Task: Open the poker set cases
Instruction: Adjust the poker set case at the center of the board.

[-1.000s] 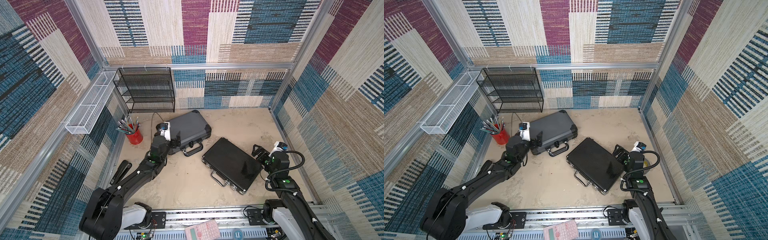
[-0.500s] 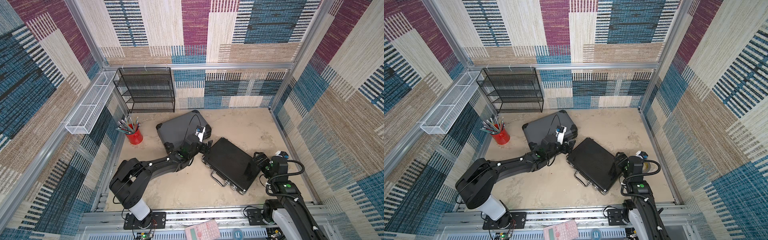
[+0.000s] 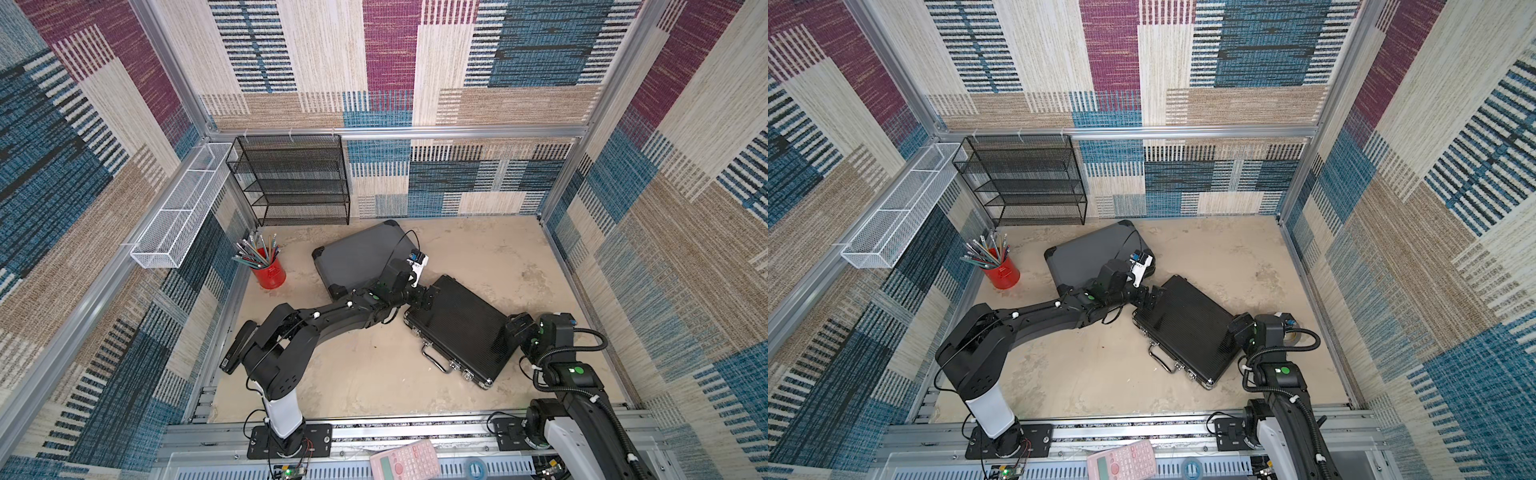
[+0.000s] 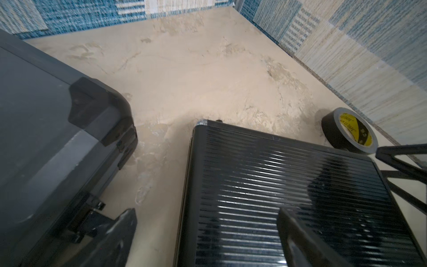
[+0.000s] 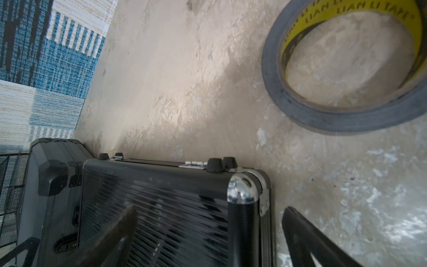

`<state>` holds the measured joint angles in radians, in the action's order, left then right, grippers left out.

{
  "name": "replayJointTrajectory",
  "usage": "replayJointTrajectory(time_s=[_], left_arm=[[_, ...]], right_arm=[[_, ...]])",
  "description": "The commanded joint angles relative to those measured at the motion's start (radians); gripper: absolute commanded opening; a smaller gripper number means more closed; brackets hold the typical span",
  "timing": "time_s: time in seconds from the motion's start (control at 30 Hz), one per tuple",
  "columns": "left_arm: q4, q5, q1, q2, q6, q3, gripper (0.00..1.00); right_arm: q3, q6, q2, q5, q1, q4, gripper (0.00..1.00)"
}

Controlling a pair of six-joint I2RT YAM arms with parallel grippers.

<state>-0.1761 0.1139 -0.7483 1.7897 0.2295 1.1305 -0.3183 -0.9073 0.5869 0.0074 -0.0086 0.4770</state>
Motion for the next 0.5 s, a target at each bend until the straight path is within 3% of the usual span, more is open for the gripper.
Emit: replayJointTrajectory(time_s=[0.0,0.2,0.47], left_arm=[[0.086,0.087,0.003,0.018,0.016,0.035,0.94],[0.145,0.136,0.007,0.049,0.014,0.058,0.92],[0.173,0.196,0.033,0.084,0.073,0.058,0.85]], right_arm=[[0.014,-0.014,-0.021,-0.042,0.002,0.015,1.0],[0.038,0.011,-0.006,-0.12,0.004,-0.024,1.0],[0.071,0.022,-0.009,-0.193,0.013,-0.089,0.92]])
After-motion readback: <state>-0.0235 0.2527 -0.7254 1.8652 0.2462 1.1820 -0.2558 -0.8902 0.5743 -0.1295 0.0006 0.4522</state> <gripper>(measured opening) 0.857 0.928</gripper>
